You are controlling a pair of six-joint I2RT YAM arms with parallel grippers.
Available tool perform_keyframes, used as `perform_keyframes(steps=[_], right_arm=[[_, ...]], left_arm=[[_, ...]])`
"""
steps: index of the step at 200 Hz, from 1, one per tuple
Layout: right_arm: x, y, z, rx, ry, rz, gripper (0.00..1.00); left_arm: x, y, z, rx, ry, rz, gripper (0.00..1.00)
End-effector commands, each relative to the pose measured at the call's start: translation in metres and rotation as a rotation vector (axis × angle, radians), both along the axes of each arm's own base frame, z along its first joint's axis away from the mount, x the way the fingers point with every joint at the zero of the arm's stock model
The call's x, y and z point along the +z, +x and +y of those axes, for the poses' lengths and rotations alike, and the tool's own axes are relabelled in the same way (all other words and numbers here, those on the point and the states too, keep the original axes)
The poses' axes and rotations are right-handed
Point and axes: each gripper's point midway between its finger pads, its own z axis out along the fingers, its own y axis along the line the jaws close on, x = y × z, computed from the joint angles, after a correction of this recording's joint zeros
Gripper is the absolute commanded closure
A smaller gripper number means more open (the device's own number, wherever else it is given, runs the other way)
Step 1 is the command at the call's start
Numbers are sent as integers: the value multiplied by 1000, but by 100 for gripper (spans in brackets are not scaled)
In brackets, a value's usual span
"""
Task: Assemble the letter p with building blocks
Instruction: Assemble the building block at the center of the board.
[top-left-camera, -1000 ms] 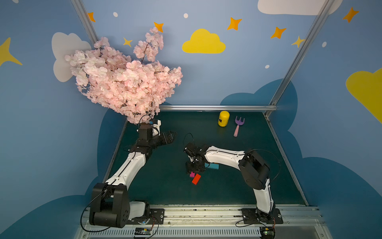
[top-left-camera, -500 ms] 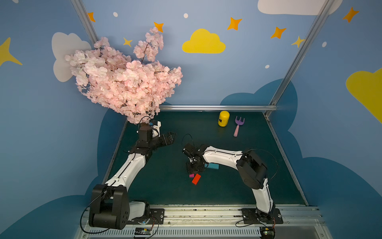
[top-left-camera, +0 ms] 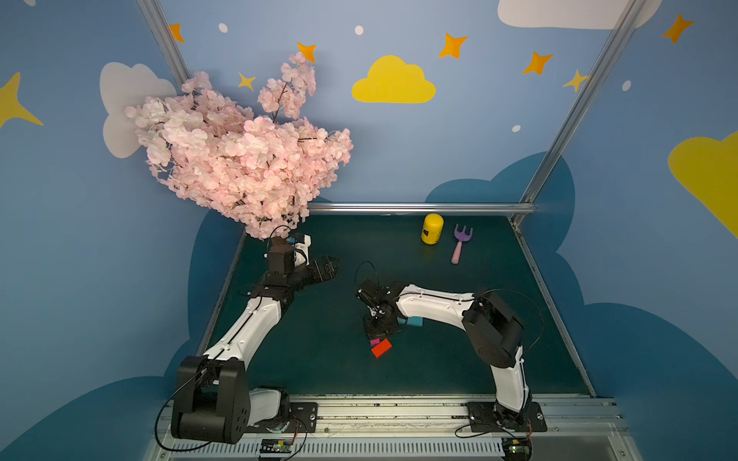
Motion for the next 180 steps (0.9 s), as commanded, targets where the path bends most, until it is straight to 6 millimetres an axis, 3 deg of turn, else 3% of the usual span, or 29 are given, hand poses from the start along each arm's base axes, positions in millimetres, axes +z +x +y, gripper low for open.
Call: perform_keyframes(steps=[1, 42, 81, 130, 180], right_arm=[[-6, -16, -24, -9, -82, 30, 72], [1, -30, -28, -1, -84, 25, 72], [12, -19, -30, -55, -71, -20, 73], [4, -13, -40, -169, -60, 8, 73], [2, 9, -46, -237, -24, 4, 74]], left_arm=[[2, -3, -1, -15, 0, -16, 0], [2, -3, -3, -29, -8, -17, 0], [3, -3, -8, -57, -27, -21, 0], [4, -2, -11, -72, -40, -21, 0], [1, -2, -12, -77, -43, -13, 0]])
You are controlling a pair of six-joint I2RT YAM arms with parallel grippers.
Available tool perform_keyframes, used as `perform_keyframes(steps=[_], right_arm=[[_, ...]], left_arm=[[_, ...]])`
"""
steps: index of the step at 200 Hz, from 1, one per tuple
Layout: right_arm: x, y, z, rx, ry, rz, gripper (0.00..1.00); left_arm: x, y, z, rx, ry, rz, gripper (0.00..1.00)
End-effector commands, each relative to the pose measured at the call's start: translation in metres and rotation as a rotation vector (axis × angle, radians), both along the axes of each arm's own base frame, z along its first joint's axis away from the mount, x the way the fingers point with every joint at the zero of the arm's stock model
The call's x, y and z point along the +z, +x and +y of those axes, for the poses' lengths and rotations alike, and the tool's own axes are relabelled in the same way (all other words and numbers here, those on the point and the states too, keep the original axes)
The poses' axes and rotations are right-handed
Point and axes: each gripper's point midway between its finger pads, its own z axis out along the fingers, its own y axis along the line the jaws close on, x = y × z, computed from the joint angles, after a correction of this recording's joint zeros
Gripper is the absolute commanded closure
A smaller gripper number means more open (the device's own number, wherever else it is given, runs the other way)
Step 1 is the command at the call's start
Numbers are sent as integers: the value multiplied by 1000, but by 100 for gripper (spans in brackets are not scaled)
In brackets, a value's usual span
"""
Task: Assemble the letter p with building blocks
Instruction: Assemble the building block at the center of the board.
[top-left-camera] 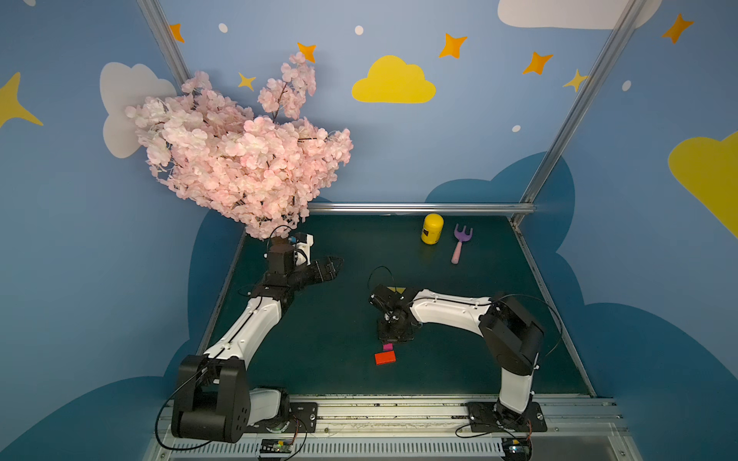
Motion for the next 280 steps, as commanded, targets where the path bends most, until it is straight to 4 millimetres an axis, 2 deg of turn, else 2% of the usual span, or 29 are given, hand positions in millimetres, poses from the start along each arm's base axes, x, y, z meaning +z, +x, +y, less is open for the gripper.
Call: perform_keyframes(steps=[1, 64, 226, 241, 261, 280], right_arm=[[2, 10, -4, -44, 14, -16, 74], [-6, 16, -5, -62, 0, -2, 74], [-12, 18, -2, -62, -16, 6, 73], [-13, 17, -1, -61, -16, 8, 68], [-12, 17, 1, -57, -13, 5, 53], [-7, 17, 2, -46, -11, -12, 45]], left_arm=[[-2, 1, -2, -18, -7, -2, 0], [-2, 2, -2, -19, -5, -1, 0], [-8, 1, -1, -14, 5, 9, 0], [-8, 1, -1, -17, 4, 7, 0], [-8, 1, -1, -18, 2, 8, 0], [-8, 1, -1, -17, 4, 8, 0]])
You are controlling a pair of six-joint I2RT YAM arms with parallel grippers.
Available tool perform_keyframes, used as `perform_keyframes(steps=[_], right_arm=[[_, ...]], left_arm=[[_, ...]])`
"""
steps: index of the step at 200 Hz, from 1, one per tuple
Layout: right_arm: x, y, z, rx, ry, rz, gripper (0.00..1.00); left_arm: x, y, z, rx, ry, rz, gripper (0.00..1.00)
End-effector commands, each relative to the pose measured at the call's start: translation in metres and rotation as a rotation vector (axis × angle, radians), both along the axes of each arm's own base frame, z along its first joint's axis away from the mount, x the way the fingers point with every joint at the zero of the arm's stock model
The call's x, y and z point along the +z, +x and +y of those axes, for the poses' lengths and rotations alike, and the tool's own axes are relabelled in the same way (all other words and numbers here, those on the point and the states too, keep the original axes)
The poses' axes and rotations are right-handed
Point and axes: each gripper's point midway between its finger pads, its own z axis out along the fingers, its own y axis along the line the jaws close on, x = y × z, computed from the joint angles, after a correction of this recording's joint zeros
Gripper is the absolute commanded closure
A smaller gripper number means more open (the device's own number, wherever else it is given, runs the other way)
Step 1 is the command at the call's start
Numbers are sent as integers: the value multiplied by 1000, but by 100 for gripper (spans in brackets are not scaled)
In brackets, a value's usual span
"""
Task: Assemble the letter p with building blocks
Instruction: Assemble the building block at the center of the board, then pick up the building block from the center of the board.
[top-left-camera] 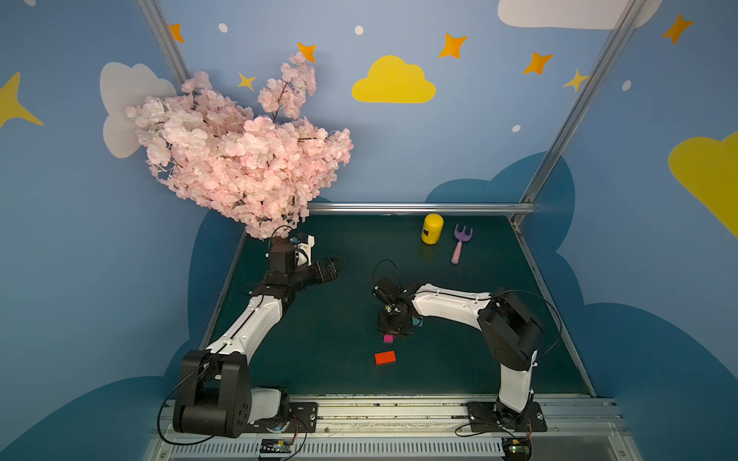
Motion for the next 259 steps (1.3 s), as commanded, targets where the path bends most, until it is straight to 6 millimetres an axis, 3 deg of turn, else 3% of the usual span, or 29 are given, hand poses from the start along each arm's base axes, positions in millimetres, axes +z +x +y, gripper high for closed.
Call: perform_keyframes(steps=[1, 32, 58, 85, 113, 128, 166, 259], right_arm=[[-8, -2, -4, 8, -44, -1, 44], [10, -1, 0, 42, -42, -48, 39], [39, -1, -3, 98, -45, -119, 37], [75, -10, -14, 255, -47, -188, 35], [94, -30, -27, 480, -82, -214, 31], [92, -40, -33, 603, -112, -222, 28], [78, -62, -25, 817, -86, -197, 24], [39, -80, 4, 962, -95, -132, 22]], left_arm=[[-3, 0, 0, -8, 7, -6, 0], [-5, 0, 0, -9, 7, 2, 0], [-5, 0, 1, -5, 7, 6, 0], [-6, 1, 1, -3, 8, 11, 0], [-4, 2, 2, 5, 8, 7, 0], [-3, 2, 2, 8, 2, 5, 0], [1, 2, 2, 10, -2, 4, 0], [13, 0, 4, 19, -21, -13, 0]])
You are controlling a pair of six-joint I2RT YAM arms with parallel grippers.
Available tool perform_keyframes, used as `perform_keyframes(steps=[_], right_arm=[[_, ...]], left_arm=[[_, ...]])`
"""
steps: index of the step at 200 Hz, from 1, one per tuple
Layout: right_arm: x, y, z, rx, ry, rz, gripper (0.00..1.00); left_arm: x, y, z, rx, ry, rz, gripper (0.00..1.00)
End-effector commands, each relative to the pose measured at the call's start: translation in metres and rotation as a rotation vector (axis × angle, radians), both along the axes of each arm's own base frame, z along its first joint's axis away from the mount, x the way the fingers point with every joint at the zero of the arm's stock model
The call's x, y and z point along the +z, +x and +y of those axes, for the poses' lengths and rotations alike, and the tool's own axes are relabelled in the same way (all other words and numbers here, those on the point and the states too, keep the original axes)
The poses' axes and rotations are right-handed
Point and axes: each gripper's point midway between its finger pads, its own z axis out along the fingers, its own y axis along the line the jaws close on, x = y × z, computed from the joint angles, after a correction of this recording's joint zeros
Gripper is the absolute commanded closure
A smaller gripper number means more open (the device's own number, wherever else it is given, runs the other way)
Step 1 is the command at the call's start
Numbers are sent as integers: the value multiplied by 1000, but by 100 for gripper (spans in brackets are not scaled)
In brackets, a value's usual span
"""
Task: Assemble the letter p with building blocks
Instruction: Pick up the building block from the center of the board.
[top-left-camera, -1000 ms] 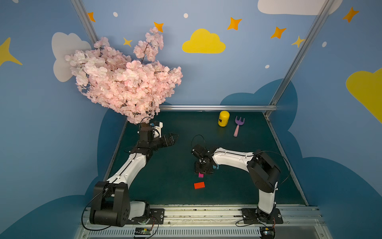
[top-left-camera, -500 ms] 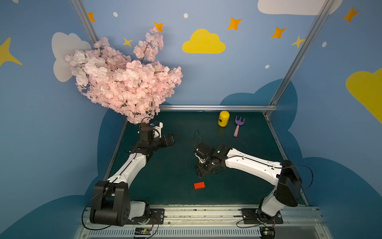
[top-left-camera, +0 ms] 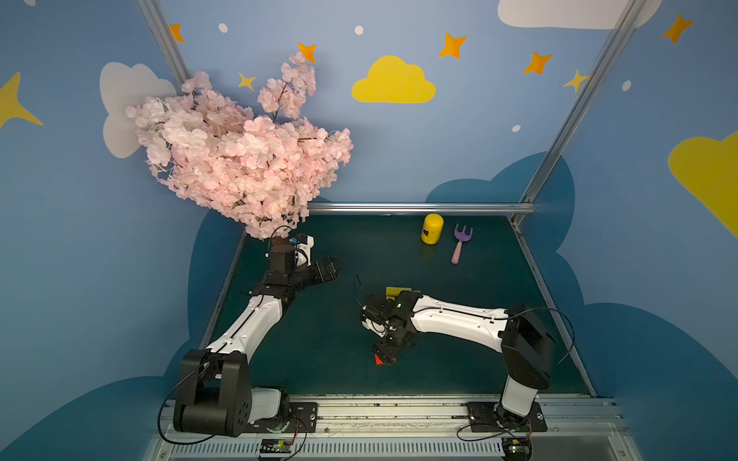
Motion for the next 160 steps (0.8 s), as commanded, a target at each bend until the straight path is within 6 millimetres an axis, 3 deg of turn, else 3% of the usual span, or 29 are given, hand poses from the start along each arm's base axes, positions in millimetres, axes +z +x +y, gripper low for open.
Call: perform_keyframes(steps=[1, 160], right_arm=[[0, -6, 11, 54, 14, 12, 22], [-26, 2, 23, 116, 15, 51, 23]], left_arm=[[15, 0, 2, 5, -10, -32, 0], [8, -5, 6, 21, 12, -14, 0]])
